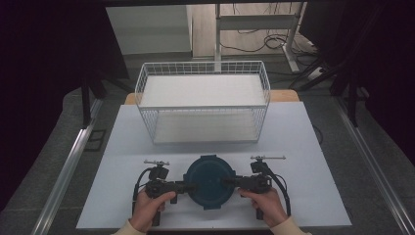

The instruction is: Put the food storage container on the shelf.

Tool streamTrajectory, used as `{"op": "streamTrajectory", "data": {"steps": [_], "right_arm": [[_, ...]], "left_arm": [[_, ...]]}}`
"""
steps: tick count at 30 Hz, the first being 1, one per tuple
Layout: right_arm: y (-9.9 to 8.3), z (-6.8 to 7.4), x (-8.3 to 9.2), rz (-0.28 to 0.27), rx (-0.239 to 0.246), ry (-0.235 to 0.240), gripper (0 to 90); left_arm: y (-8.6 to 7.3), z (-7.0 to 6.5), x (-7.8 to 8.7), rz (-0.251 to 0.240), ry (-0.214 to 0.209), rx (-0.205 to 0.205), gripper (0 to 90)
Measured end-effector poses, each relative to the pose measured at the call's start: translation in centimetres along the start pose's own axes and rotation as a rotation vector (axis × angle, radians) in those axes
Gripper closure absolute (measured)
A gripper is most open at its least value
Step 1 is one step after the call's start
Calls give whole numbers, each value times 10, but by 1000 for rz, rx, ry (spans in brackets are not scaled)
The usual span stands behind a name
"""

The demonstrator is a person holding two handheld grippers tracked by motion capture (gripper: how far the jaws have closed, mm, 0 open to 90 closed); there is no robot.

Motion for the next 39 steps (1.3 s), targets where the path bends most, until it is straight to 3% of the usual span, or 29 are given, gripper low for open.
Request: {"op": "streamTrajectory", "data": {"steps": [5, 7, 8, 13, 17, 24, 30, 39], "right_arm": [[-2, 6, 2, -19, 48, -1, 373], [-2, 12, 3, -32, 98, -3, 388], [-2, 14, 3, -34, 110, -1, 388], [-1, 15, 3, -46, 120, 9, 388], [3, 22, 8, -60, 176, 19, 389], [9, 36, 16, -103, 232, 42, 389], [15, 47, 22, -129, 288, 44, 389], [23, 57, 26, -141, 330, 45, 389]], "left_arm": [[2, -2, 3, -19, 15, -13, 416], [4, -4, 6, -44, 33, -56, 422], [4, -5, 7, -49, 33, -57, 419], [5, -7, 9, -54, 31, -69, 421], [7, -14, 14, -81, 29, -117, 421], [11, -29, 26, -131, 31, -194, 423], [16, -35, 32, -159, 19, -219, 423], [25, -43, 36, -162, 16, -248, 422]]}}
Point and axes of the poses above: each handheld gripper's, and its own axes: x roughly backward along the jaws, y roughly out of its top, z roughly to its left, the point moved 1 cm from there along -x, roughly forward along the jaws, and after that the axes turned 13 degrees about -z, right-handed, at the moved point
